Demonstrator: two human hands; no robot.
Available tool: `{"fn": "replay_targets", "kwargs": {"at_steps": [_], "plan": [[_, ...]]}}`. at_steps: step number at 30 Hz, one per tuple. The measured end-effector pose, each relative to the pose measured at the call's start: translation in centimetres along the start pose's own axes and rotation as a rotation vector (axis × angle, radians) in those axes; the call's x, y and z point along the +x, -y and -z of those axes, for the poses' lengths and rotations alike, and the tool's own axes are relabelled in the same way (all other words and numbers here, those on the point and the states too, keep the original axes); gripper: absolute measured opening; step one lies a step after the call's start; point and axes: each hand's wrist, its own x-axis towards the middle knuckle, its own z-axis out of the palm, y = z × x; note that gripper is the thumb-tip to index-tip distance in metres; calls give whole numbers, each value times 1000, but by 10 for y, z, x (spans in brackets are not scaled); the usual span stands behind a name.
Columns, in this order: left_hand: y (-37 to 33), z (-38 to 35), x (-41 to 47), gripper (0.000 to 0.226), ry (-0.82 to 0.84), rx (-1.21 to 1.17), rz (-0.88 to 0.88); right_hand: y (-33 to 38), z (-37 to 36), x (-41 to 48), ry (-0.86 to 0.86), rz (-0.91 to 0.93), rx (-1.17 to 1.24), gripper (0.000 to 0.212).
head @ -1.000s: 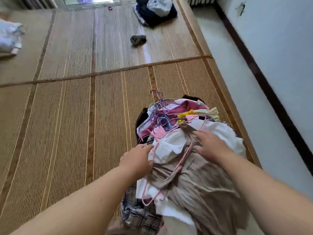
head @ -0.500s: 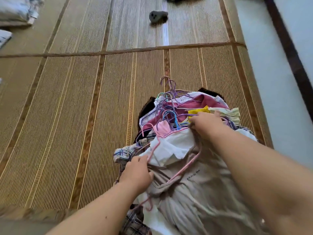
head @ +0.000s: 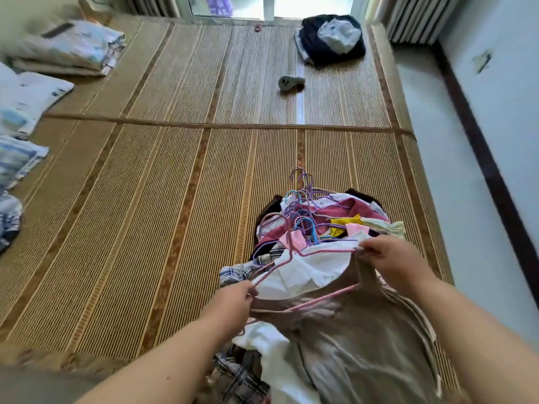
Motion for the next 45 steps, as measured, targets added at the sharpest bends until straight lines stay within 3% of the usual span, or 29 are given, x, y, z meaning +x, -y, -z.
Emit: {"fn": "replay_targets", "kwargs": {"at_steps": [9, 16, 24, 32, 45], "plan": [[74, 94, -104, 18, 41, -203, -253, 143, 39, -78, -139, -19, -28, 10], [180, 190, -184, 23, -62, -273, -442, 291, 26, -140, -168, -32, -20, 11], [295, 287, -232, 20, -251, -182, -453, 414, -40, -134, -6, 38, 9, 8], [360, 313, -196, 22, -316, -77, -269, 451, -121, -91, 93, 35, 48, 29], [309, 320, -4, 21, -310, -37, -76, 387, -167, 80, 102, -97, 42, 11]]}}
